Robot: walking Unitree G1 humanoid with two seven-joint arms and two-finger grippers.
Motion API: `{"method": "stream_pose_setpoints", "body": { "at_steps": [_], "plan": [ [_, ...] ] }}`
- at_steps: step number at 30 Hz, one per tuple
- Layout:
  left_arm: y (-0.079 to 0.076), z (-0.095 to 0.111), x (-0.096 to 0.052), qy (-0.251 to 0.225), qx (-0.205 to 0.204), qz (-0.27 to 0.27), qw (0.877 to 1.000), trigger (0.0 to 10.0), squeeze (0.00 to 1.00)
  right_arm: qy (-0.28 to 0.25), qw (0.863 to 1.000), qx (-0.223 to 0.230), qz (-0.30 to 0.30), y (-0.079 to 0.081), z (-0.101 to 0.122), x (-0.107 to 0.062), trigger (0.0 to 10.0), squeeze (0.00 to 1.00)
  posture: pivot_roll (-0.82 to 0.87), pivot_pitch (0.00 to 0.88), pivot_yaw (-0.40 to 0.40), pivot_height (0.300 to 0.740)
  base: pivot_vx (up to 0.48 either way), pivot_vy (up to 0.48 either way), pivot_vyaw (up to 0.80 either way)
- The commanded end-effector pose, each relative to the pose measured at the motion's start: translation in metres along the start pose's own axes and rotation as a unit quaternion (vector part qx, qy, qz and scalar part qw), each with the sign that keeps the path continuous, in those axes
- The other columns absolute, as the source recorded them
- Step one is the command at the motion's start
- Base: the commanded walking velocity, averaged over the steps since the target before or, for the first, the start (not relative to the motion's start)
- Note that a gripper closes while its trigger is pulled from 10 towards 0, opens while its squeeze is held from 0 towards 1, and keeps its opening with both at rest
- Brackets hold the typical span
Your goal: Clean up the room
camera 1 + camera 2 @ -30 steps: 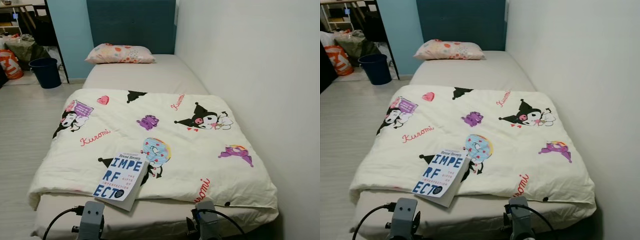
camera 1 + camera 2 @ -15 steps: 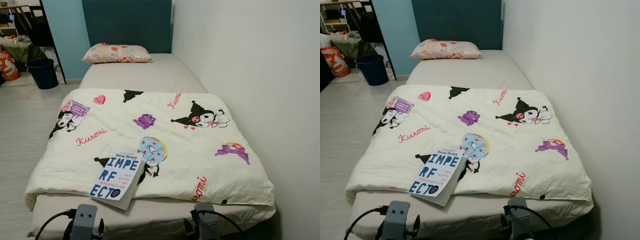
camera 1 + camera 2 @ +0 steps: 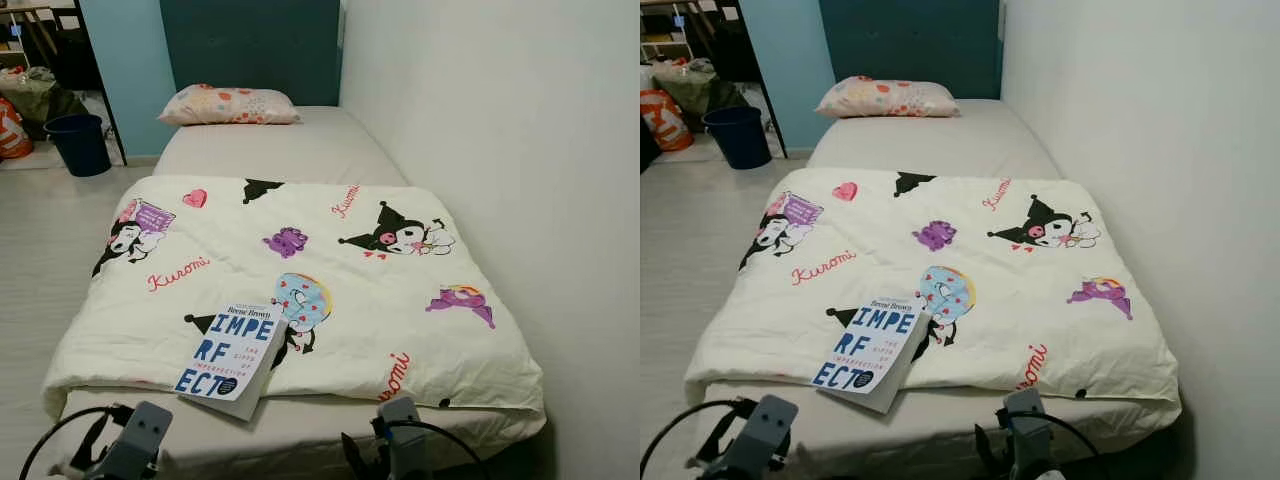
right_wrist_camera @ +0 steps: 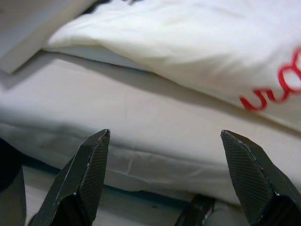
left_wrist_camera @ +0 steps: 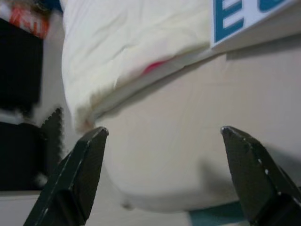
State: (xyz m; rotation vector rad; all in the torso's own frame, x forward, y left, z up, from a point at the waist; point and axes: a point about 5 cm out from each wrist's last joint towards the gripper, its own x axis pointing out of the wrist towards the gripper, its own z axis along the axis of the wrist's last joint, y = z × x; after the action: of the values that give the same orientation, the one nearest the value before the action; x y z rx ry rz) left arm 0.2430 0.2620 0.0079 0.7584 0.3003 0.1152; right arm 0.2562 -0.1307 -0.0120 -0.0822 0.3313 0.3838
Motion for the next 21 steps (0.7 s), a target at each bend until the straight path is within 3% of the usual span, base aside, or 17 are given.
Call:
{"method": "stream_pose_setpoints", "body": {
  "at_steps": [1,2,3,5,6,7,8,9,12,15,21],
  "plan": [
    [0.003,-0.008,0.0,0.013,0.058,-0.016,0.998,10.0,1.0,-0.003,1.0,-0.017,0.004,0.002,0.005,0.003,10.0,1.0,-0.01,0.132,-0.085,0.548,0.0,0.0,0.0],
    [0.008,-0.007,0.005,0.002,0.132,-0.03,0.991,10.0,0.1,-0.01,0.999,-0.031,0.01,0.003,0.011,0.007,10.0,0.11,-0.01,0.14,-0.09,0.548,0.0,0.0,0.0],
    [0.011,-0.005,0.01,-0.011,0.192,-0.044,0.98,10.0,0.0,-0.021,0.999,-0.038,0.016,0.005,0.018,0.01,10.0,0.0,-0.02,0.154,-0.093,0.548,0.0,0.0,0.0],
    [0.011,-0.005,0.01,-0.011,0.192,-0.044,0.98,10.0,0.0,-0.021,0.999,-0.038,0.016,0.005,0.018,0.01,10.0,0.0,-0.02,0.154,-0.093,0.548,0.0,0.0,0.0],
    [0.015,-0.002,0.014,-0.026,0.24,-0.052,0.969,10.0,0.0,-0.032,0.998,-0.043,0.022,0.006,0.025,0.013,10.0,0.0,-0.02,0.166,-0.095,0.548,0.0,0.0,0.0],
    [0.015,-0.002,0.014,-0.026,0.24,-0.052,0.969,10.0,0.0,-0.032,0.998,-0.043,0.022,0.006,0.025,0.013,10.0,0.0,-0.02,0.166,-0.095,0.548,0.0,0.0,0.0],
    [0.021,0.002,0.023,-0.028,0.299,-0.064,0.952,10.0,0.0,-0.058,0.997,-0.046,0.031,0.009,0.04,0.019,10.0,0.0,-0.04,0.189,-0.096,0.548,0.0,0.0,0.0],
    [0.023,0.003,0.025,-0.027,0.314,-0.066,0.947,10.0,0.0,-0.065,0.996,-0.048,0.034,0.009,0.045,0.021,10.0,0.0,-0.04,0.189,-0.096,0.548,0.0,0.0,0.0],
    [0.023,0.004,0.026,-0.027,0.321,-0.067,0.944,10.0,0.0,-0.069,0.996,-0.05,0.035,0.009,0.048,0.022,10.0,0.0,-0.05,0.202,-0.097,0.548,0.0,0.0,0.0],
    [0.027,0.008,0.032,-0.038,0.377,-0.08,0.922,10.0,0.0,-0.082,0.99,-0.096,0.063,0.017,0.062,0.03,10.0,0.0,-0.06,0.242,-0.095,0.548,0.0,0.0,0.0],
    [0.035,0.007,0.035,-0.037,0.422,-0.07,0.903,10.0,0.0,-0.087,0.983,-0.134,0.092,0.025,0.072,0.035,10.0,0.0,-0.07,0.284,-0.102,0.548,0.0,0.0,0.0]
  ]
}}
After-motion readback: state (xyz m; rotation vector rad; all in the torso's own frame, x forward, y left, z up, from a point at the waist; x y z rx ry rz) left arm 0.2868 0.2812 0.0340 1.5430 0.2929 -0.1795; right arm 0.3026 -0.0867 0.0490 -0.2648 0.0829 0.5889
